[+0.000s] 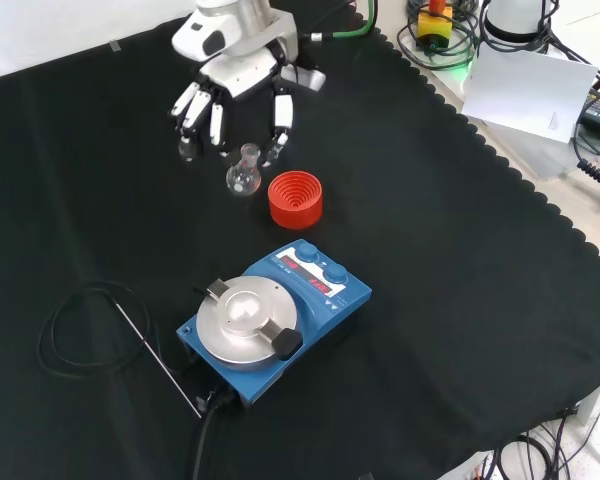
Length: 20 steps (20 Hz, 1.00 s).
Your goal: Place the round-bottom flask on the heater.
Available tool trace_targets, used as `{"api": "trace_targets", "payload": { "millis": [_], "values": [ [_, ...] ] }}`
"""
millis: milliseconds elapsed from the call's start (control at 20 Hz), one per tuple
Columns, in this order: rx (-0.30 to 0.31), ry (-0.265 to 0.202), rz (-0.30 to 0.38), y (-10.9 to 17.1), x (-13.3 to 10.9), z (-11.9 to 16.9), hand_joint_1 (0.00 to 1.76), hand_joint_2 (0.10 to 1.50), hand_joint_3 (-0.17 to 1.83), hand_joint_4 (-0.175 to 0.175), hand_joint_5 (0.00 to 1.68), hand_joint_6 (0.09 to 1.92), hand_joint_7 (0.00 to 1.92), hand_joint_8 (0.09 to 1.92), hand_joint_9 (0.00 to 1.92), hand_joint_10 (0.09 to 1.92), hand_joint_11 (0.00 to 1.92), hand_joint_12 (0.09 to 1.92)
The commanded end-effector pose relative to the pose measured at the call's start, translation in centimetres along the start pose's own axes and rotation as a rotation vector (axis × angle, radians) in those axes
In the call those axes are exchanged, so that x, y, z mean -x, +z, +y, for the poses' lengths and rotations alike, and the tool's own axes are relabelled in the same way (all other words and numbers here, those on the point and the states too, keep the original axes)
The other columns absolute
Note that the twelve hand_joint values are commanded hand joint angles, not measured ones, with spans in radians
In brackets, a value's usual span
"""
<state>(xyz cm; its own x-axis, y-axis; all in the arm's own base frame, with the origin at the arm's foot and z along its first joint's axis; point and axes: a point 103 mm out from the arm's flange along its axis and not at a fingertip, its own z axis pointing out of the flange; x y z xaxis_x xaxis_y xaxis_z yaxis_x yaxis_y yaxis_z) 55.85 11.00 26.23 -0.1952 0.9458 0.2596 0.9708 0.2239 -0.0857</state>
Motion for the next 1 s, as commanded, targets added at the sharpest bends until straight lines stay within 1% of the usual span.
{"api": "trace_targets", "payload": {
  "millis": [50, 300, 550, 800, 1000],
  "values": [
    [-0.096, -0.116, 0.017, 2.0, -6.3, 5.0, 1.13, 0.62, 0.83, 0.032, 1.16, 0.96, 0.35, 0.68, 0.58, 0.62, 0.33, 1.35],
    [-0.117, -0.148, 0.014, 2.9, -8.0, 6.4, 1.13, 0.62, 0.83, 0.030, 1.16, 0.96, 0.35, 0.68, 0.58, 0.62, 0.33, 1.35],
    [-0.136, -0.176, 0.003, 4.0, -9.3, 7.2, 1.13, 0.62, 0.83, 0.029, 1.16, 0.96, 0.35, 0.68, 0.58, 0.62, 0.33, 1.35],
    [-0.143, -0.186, -0.005, 4.6, -9.7, 7.5, 1.13, 0.62, 0.84, 0.028, 1.16, 0.96, 0.35, 0.68, 0.58, 0.62, 0.33, 1.35],
    [-0.149, -0.194, -0.002, 4.8, -9.4, 8.3, 1.13, 0.62, 0.84, 0.027, 1.16, 0.96, 0.35, 0.68, 0.58, 0.62, 0.33, 1.35]
  ]
}}
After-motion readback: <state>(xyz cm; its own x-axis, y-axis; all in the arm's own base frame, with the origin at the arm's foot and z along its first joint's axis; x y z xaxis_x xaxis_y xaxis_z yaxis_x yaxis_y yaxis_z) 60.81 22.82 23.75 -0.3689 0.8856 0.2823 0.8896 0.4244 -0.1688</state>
